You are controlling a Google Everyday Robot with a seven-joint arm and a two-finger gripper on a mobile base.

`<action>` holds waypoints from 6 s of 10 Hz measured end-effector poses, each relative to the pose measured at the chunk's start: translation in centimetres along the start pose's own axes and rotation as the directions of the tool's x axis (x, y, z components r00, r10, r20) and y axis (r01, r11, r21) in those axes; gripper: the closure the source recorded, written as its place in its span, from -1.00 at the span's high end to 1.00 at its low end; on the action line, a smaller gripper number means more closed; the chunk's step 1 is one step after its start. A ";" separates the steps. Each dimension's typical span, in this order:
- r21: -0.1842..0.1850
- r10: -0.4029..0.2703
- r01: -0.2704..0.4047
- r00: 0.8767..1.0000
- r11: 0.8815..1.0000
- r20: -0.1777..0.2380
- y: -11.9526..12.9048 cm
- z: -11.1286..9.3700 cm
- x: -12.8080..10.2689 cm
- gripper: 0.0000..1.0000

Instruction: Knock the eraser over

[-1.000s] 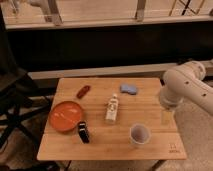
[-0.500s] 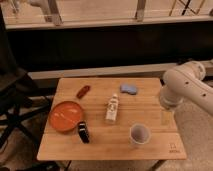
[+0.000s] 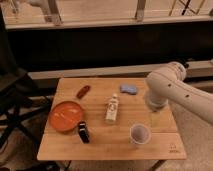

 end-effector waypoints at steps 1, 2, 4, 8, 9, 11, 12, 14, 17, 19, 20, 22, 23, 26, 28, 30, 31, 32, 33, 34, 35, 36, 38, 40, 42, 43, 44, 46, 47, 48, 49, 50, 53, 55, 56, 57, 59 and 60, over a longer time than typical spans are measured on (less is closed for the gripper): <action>-0.006 -0.015 0.015 1.000 1.000 0.001 0.3 0.2 -0.2 0.60; -0.014 -0.041 0.041 0.999 0.999 0.005 0.4 0.5 -1.5 0.60; -0.023 -0.076 0.076 0.997 0.997 0.008 0.4 0.9 -4.0 0.60; -0.039 -0.153 0.153 0.988 0.987 0.017 1.1 1.9 -5.9 0.60; -0.043 -0.176 0.177 0.984 0.983 0.019 1.1 2.2 -6.8 0.60; -0.049 -0.210 0.210 0.978 0.976 0.022 1.2 2.6 -8.6 0.60; -0.048 -0.227 0.229 0.973 0.972 0.027 1.1 2.9 -9.6 0.60; -0.052 -0.254 0.256 0.967 0.965 0.033 1.5 3.6 -10.6 0.60; -0.057 -0.300 0.302 0.953 0.951 0.041 1.7 5.2 -12.8 0.60; -0.062 -0.330 0.332 0.943 0.941 0.048 1.8 5.8 -14.7 0.60; -0.060 -0.339 0.342 0.939 0.938 0.054 1.8 6.0 -15.5 0.60; -0.062 -0.358 0.362 0.932 0.930 0.057 2.0 6.4 -16.0 0.60; -0.059 -0.374 0.378 0.925 0.924 0.064 2.0 6.7 -17.1 0.60; -0.047 -0.404 0.407 0.913 0.912 0.066 1.7 7.0 -19.5 0.55; -0.045 -0.423 0.426 0.904 0.904 0.068 1.8 7.0 -20.4 0.25; -0.045 -0.425 0.429 0.902 0.902 0.074 1.7 7.2 -20.6 0.14; -0.045 -0.428 0.432 0.901 0.901 0.076 1.6 7.3 -20.8 0.24; -0.045 -0.431 0.435 0.899 0.899 0.078 1.5 7.4 -21.1 0.28; -0.046 -0.433 0.437 0.898 0.898 0.081 1.5 7.5 -21.3 0.27; -0.047 -0.442 0.446 0.894 0.894 0.081 1.7 7.5 -21.6 0.16; -0.045 -0.450 0.454 0.889 0.890 0.083 1.7 7.5 -22.4 -0.02; -0.044 -0.458 0.462 0.885 0.886 0.084 1.7 7.6 -23.3 -0.23; -0.045 -0.461 0.466 0.883 0.884 0.084 1.8 7.8 -23.5 -0.63; -0.046 -0.462 0.467 0.883 0.883 0.090 1.8 8.0 -23.1 -0.75; -0.041 -0.486 0.491 0.869 0.870 0.092 1.7 8.1 -24.2 -0.99; -0.038 -0.491 0.496 0.866 0.867 0.093 1.6 8.2 -25.0 -1.00; -0.036 -0.503 0.508 0.859 0.861 0.095 1.5 8.2 -26.6 -1.00; -0.036 -0.521 0.526 0.848 0.850 0.096 1.5 8.3 -27.8 -1.00; -0.035 -0.527 0.532 0.844 0.846 0.097 1.5 8.3 -27.8 -1.00; -0.035 -0.532 0.538 0.841 0.842 0.099 1.5 8.4 -27.6 -1.00; -0.034 -0.536 0.541 0.838 0.840 0.101 1.4 8.5 -27.6 -1.00; -0.027 -0.546 0.551 0.831 0.834 0.106 1.2 8.5 -28.5 -1.00; -0.019 -0.551 0.556 0.827 0.831 0.110 1.0 8.7 -29.8 -1.00; -0.013 -0.563 0.568 0.819 0.823 0.116 0.9 8.9 -30.2 -1.00; -0.013 -0.563 0.569 0.817 0.822 0.121 0.9 9.0 -30.4 -1.00; -0.014 -0.561 0.567 0.818 0.824 0.126 0.8 9.0 -30.5 -1.00; -0.012 -0.559 0.565 0.819 0.825 0.131 0.6 9.1 -31.0 -1.00; -0.011 -0.557 0.563 0.820 0.827 0.132 0.4 9.1 -31.3 -1.00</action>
